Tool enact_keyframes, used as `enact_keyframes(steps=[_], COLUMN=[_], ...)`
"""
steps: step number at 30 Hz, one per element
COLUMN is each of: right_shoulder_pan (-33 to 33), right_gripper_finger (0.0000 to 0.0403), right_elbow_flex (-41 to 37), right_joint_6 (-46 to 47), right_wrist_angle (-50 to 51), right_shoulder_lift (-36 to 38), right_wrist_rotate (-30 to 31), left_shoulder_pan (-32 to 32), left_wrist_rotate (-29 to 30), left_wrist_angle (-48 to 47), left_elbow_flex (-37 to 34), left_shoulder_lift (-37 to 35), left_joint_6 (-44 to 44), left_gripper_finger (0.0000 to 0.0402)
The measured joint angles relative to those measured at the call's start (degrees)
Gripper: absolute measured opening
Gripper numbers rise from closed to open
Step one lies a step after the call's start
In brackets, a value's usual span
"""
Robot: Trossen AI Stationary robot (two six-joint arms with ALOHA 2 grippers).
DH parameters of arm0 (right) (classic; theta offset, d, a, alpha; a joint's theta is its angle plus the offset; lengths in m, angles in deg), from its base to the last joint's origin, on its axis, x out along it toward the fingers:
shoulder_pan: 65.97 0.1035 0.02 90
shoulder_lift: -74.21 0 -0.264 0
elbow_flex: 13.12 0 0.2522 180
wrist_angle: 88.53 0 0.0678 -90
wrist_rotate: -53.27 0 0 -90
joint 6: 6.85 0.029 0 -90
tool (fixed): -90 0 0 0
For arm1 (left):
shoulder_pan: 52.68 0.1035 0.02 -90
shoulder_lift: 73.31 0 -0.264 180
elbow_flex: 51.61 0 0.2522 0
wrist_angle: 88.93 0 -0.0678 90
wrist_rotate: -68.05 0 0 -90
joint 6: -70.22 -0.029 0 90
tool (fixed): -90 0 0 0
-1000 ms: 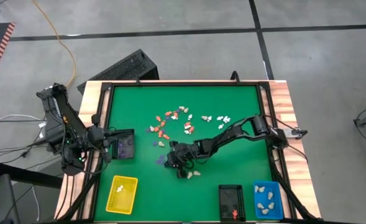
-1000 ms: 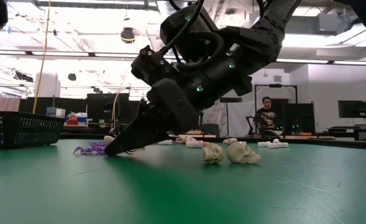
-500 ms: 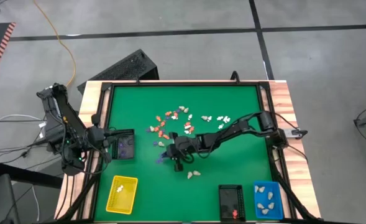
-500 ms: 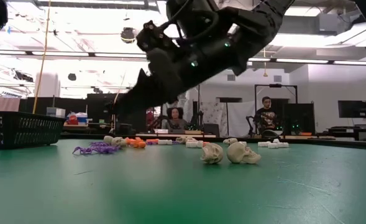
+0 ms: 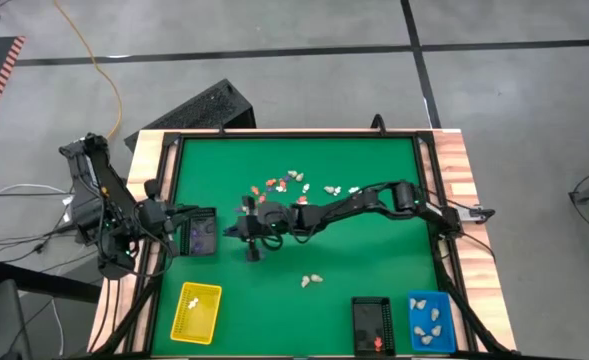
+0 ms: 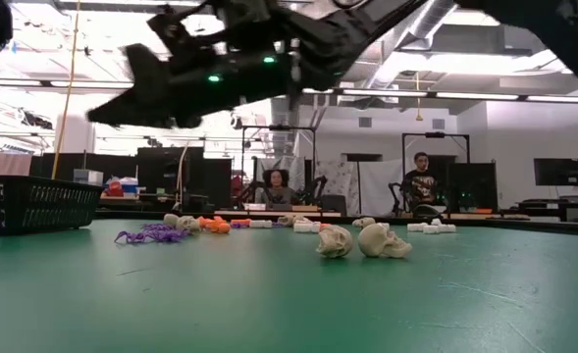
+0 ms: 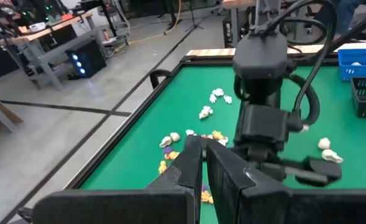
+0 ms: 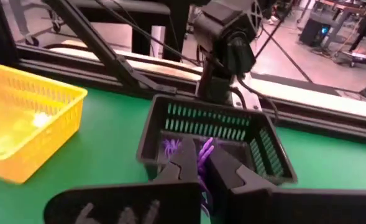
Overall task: Sort Halloween decoration
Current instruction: Put the purple spider toy into the top black basket
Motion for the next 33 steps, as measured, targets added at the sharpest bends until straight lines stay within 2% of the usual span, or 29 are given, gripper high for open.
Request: enact_keyframes(steps=[5,8,13,19,25,33], right_shoulder_pan=[-1.06,-1.25,-1.77,-2.55,-3.37,-4.44], right_gripper_finger=[0.0019,0.0019,0.002,0.0023,0.0042,0.0042], right_elbow_flex=[10.48,15.42,20.54,21.19,21.19,21.19], right_joint_6=[0.06,0.04,0.49,0.08,0.09,0.01], right_wrist_angle=[2.84,4.73,5.77,5.79,3.35,-0.87], right_shoulder_lift=[-6.1,-9.18,-12.53,-12.73,-12.73,-12.73], right_wrist_rotate=[-4.2,-4.75,-7.56,-7.66,-7.64,-8.36], left_shoulder_pan=[0.0,0.0,-0.02,-0.02,-0.02,0.01], left_wrist_rotate=[-0.22,-0.34,-0.51,-0.51,-0.25,0.29], left_wrist_angle=[-0.02,-0.02,-0.02,-0.07,-0.09,-0.62], left_elbow_flex=[0.0,0.0,0.0,0.0,0.0,0.0], left_shoulder_lift=[0.03,0.02,0.04,0.04,0.04,0.04], left_joint_6=[0.0,0.06,0.04,0.04,0.04,0.02], left_gripper_finger=[0.0014,0.0014,0.0014,0.0014,0.0014,0.0014])
